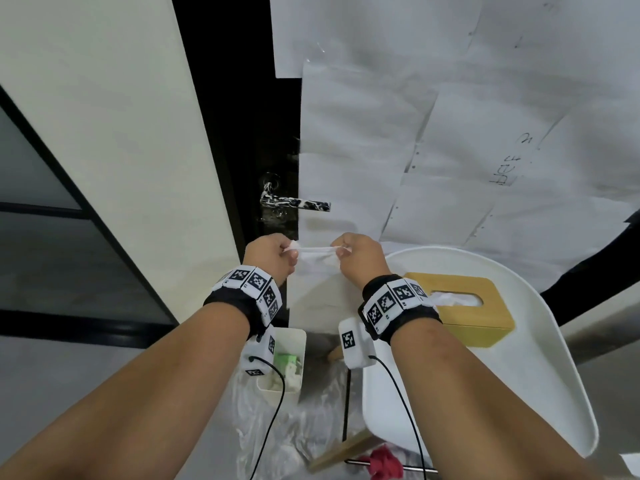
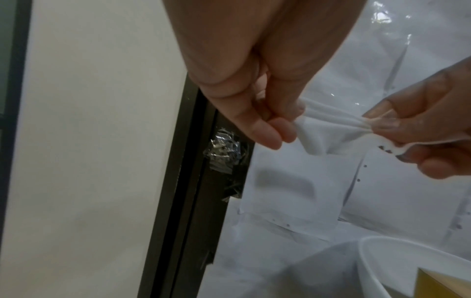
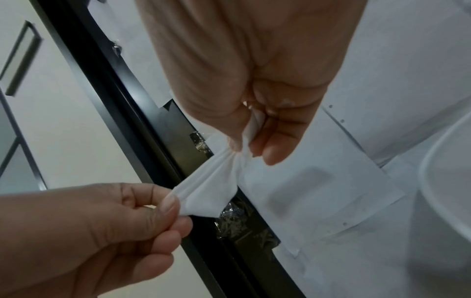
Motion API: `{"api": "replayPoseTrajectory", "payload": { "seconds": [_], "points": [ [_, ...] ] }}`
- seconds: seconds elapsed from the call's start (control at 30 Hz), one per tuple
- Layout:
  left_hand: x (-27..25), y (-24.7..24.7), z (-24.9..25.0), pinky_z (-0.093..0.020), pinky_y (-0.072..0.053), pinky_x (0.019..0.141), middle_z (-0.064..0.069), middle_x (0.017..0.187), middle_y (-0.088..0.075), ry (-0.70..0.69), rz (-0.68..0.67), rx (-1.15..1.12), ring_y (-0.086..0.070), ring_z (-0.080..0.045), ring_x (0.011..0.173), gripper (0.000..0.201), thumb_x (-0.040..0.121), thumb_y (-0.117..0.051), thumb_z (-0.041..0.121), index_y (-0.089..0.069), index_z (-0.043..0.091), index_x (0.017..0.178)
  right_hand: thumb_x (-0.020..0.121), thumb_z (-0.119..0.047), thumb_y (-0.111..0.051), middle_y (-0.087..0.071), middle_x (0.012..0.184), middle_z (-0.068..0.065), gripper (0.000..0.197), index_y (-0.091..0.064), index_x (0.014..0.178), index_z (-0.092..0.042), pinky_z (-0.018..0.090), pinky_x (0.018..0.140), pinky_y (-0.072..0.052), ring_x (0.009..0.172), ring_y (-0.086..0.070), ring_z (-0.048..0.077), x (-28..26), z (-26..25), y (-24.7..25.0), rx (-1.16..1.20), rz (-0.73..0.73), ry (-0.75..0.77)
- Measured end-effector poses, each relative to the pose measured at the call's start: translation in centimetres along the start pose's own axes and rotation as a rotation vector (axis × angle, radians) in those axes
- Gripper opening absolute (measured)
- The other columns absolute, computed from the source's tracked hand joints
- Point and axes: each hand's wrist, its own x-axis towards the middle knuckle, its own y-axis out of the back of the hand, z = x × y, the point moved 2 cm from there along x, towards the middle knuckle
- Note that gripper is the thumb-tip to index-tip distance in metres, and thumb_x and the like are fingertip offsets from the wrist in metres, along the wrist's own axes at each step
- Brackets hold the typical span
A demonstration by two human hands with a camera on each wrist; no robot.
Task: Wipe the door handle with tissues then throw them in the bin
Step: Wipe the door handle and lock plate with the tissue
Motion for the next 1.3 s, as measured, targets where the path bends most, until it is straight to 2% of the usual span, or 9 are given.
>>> {"api": "replayPoseTrajectory", "payload": {
  "seconds": [0.07,0.13,0.23,0.43,0.57,0.67,0.8,0.93,1.3],
  "points": [
    [0.7,1.8,-0.4,-0.033,-0.058,0.071,-0.011,0.076,-0.067,-0.038,0.009,0.012,-0.060,-0.020,0.060,0.006,0.091,-0.058,0.008,-0.061,0.012,0.087,0.095,-0.011,-0.050,-0.067,0.106,0.014,0.021,-0.069,0.101,-0.007,0.021,0.079,-0.039,0.102,-0.061,0.028,0.1,-1.4,-0.6,-0.020,0.014,-0.008],
    [1.3,3.4,-0.7,-0.032,-0.058,0.073,-0.006,0.071,-0.069,-0.087,0.014,0.075,-0.063,-0.015,0.058,0.007,0.089,-0.062,0.017,-0.065,0.012,0.086,0.096,-0.020,-0.051,-0.065,0.119,0.014,0.027,-0.065,0.113,-0.005,0.025,0.091,-0.040,0.114,-0.057,0.028,0.2,-2.7,-1.1,-0.032,0.036,-0.025],
    [2.6,6.0,-0.9,-0.037,-0.058,0.074,-0.004,0.069,-0.070,-0.145,0.044,0.168,-0.068,-0.022,0.068,0.020,0.083,-0.068,0.035,-0.067,0.017,0.075,0.096,-0.027,-0.051,-0.059,0.131,0.015,0.039,-0.059,0.124,-0.001,0.029,0.103,-0.035,0.125,-0.051,0.028,0.4,-4.8,-1.8,-0.030,0.088,-0.021],
    [4.7,8.7,-0.5,-0.037,-0.058,0.075,-0.005,0.069,-0.071,-0.176,0.085,0.178,-0.069,-0.022,0.069,0.025,0.085,-0.067,0.038,-0.066,0.016,0.075,0.094,-0.020,-0.054,-0.067,0.109,0.016,0.025,-0.068,0.100,0.001,0.029,0.090,-0.041,0.106,-0.059,0.030,1.2,-8.0,-2.4,-0.026,0.171,0.044],
    [5.9,9.5,0.0,-0.039,-0.058,0.075,-0.005,0.073,-0.071,-0.171,0.124,0.178,-0.069,-0.023,0.071,0.017,0.083,-0.069,0.033,-0.067,0.017,0.078,0.093,-0.014,-0.054,-0.066,0.108,0.012,0.019,-0.067,0.103,-0.007,0.025,0.085,-0.042,0.104,-0.059,0.026,2.5,-9.1,-2.6,0.014,0.166,0.056],
    [6.8,10.3,0.7,-0.030,-0.053,0.065,0.000,0.070,-0.069,-0.179,0.181,0.219,-0.066,-0.020,0.069,0.019,0.082,-0.070,0.037,-0.064,0.020,0.075,0.094,-0.018,-0.053,-0.066,0.108,0.011,0.021,-0.067,0.105,-0.006,0.023,0.081,-0.041,0.102,-0.061,0.025,3.6,-9.8,-2.5,0.009,0.138,0.082],
    [7.6,11.6,1.6,-0.024,-0.040,0.059,0.005,0.066,-0.061,-0.157,0.260,0.290,-0.058,-0.016,0.065,0.027,0.082,-0.069,0.044,-0.064,0.018,0.076,0.093,-0.024,-0.055,-0.065,0.105,0.010,0.021,-0.068,0.100,-0.010,0.032,0.088,-0.047,0.101,-0.061,0.024,5.1,-10.7,-2.5,0.016,0.141,0.125],
    [8.8,12.5,1.7,-0.024,-0.037,0.059,0.006,0.064,-0.058,-0.141,0.299,0.310,-0.054,-0.014,0.062,0.034,0.083,-0.067,0.047,-0.062,0.015,0.075,0.094,-0.027,-0.054,-0.060,0.108,0.009,0.021,-0.068,0.100,-0.012,0.026,0.084,-0.040,0.103,-0.057,0.023,6.3,-11.7,-3.0,-0.002,0.112,0.157],
    [12.2,14.3,1.6,-0.029,-0.042,0.060,-0.002,0.066,-0.061,-0.181,0.219,0.379,-0.058,-0.021,0.065,0.048,0.081,-0.061,0.059,-0.058,0.012,0.072,0.095,-0.026,-0.052,-0.059,0.110,0.010,0.023,-0.065,0.103,-0.010,0.024,0.083,-0.038,0.104,-0.057,0.024,8.4,-13.5,-3.9,-0.020,0.207,0.087]
  ]
}}
